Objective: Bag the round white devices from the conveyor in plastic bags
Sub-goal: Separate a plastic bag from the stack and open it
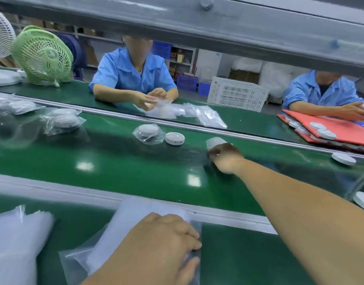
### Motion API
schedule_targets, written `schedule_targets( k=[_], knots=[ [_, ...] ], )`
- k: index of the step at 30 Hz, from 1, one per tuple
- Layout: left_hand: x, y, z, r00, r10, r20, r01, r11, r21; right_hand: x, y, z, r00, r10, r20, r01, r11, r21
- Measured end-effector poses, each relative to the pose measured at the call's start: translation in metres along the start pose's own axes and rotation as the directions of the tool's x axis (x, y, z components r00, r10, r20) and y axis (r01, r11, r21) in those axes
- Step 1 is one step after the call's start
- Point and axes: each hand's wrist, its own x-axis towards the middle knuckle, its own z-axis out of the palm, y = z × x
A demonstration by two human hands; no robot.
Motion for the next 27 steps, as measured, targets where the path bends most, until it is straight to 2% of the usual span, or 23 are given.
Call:
schedule_targets(
  k=[5, 10, 13, 18, 21, 27],
  knots=[
    [-0.002, -0.004, 0.009, 1.000, 0.004, -0.029, -0.007, 0.995, -0.099, -0.055, -0.016, 0.017, 0.985, -0.164, -0.055, 0.172, 0.960, 0.222],
    [-0.008, -0.002, 0.012, 0.995, -0.020, -0.095, 0.016, 0.999, -0.052, -0.178, 0.001, 0.020, 0.923, -0.378, -0.067, 0.384, 0.901, 0.202],
    [-0.009, 0.003, 0.009, 0.996, -0.032, -0.083, 0.032, 0.999, 0.004, -0.231, 0.024, 0.023, 0.926, -0.376, -0.041, 0.377, 0.913, 0.155],
    [-0.008, 0.005, 0.004, 0.999, -0.024, -0.024, 0.025, 1.000, 0.019, -0.243, 0.024, 0.025, 0.911, -0.358, -0.205, 0.395, 0.899, 0.187],
    [-0.009, 0.002, 0.007, 0.999, -0.043, -0.017, 0.043, 0.999, -0.006, -0.244, 0.023, 0.029, 0.906, -0.390, -0.165, 0.414, 0.898, 0.147],
    [-0.008, 0.002, 0.012, 0.997, -0.066, -0.043, 0.065, 0.998, -0.017, -0.242, 0.025, 0.030, 0.928, -0.323, -0.188, 0.353, 0.922, 0.161]
  ],
)
